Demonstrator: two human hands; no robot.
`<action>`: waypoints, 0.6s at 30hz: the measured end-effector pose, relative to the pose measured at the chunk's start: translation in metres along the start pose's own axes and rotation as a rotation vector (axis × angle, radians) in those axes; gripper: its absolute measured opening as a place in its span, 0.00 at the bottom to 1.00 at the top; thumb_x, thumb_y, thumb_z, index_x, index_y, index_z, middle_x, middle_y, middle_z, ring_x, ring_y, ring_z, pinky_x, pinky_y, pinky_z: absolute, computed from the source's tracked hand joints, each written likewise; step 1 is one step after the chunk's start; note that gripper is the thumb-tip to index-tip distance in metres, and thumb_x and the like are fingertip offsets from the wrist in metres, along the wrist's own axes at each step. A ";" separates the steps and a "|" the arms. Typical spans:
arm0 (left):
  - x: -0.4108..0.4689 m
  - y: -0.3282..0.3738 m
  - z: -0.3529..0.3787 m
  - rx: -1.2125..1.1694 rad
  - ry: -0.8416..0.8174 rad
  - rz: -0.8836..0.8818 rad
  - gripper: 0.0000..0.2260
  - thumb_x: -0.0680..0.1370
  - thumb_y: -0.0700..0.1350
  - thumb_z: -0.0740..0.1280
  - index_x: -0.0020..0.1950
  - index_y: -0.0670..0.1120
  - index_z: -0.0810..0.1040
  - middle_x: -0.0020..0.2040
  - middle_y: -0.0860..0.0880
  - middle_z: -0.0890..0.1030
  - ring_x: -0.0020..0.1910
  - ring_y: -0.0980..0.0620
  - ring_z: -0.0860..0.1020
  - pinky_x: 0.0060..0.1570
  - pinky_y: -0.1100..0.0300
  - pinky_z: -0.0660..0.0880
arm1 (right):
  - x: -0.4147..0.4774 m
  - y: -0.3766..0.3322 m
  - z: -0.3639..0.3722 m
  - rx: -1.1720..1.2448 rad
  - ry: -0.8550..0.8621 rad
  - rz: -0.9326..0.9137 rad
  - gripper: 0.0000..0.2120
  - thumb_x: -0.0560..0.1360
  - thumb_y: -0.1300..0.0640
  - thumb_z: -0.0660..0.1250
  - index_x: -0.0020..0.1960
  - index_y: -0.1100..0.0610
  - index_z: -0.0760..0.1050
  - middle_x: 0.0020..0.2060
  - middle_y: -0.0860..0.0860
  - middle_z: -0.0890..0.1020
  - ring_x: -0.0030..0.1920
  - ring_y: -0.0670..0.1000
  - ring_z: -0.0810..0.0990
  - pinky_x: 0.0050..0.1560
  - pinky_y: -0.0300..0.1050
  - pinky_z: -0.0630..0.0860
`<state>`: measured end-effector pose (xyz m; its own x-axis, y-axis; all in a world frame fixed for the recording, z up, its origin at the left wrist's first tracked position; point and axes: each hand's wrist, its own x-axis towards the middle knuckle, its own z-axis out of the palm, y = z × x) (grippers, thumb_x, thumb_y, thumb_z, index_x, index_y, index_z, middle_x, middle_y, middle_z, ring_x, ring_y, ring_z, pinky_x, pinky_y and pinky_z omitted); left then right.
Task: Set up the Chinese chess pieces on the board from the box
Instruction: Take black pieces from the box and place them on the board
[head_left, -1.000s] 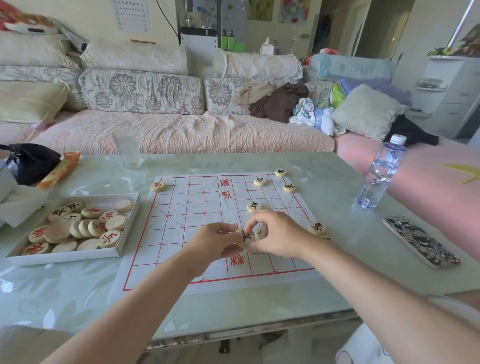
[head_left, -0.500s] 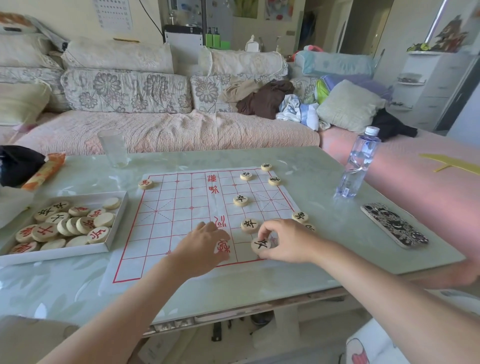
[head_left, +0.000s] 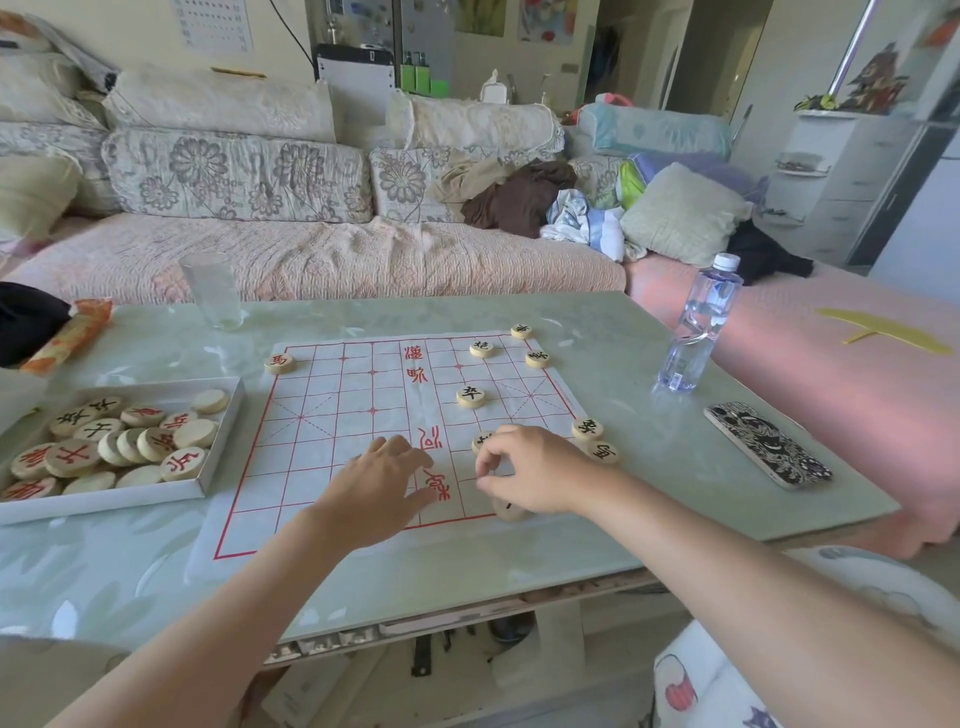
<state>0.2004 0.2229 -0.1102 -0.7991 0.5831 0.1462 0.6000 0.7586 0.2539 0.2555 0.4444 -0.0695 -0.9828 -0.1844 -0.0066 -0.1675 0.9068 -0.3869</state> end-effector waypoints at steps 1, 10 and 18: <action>0.000 -0.004 -0.003 -0.024 0.023 -0.013 0.19 0.78 0.59 0.63 0.66 0.54 0.72 0.61 0.54 0.73 0.62 0.53 0.69 0.59 0.55 0.72 | 0.005 -0.006 0.001 0.001 0.002 -0.018 0.03 0.75 0.47 0.69 0.46 0.44 0.78 0.49 0.42 0.77 0.50 0.44 0.75 0.48 0.43 0.70; -0.004 -0.073 -0.048 -0.060 0.125 -0.183 0.18 0.78 0.56 0.64 0.66 0.53 0.70 0.54 0.54 0.76 0.54 0.53 0.71 0.52 0.57 0.72 | 0.073 -0.083 0.028 0.175 0.016 -0.102 0.05 0.76 0.51 0.68 0.51 0.47 0.81 0.51 0.42 0.81 0.47 0.41 0.77 0.55 0.45 0.76; -0.037 -0.187 -0.109 -0.007 0.228 -0.435 0.18 0.76 0.52 0.65 0.65 0.50 0.73 0.54 0.49 0.78 0.55 0.47 0.75 0.53 0.54 0.71 | 0.161 -0.175 0.066 0.176 -0.044 -0.185 0.06 0.76 0.54 0.67 0.52 0.49 0.79 0.51 0.45 0.83 0.54 0.49 0.80 0.59 0.50 0.76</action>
<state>0.1138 0.0283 -0.0587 -0.9637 0.1337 0.2311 0.2095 0.9153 0.3441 0.1313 0.2308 -0.0637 -0.9316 -0.3610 0.0411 -0.3248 0.7766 -0.5399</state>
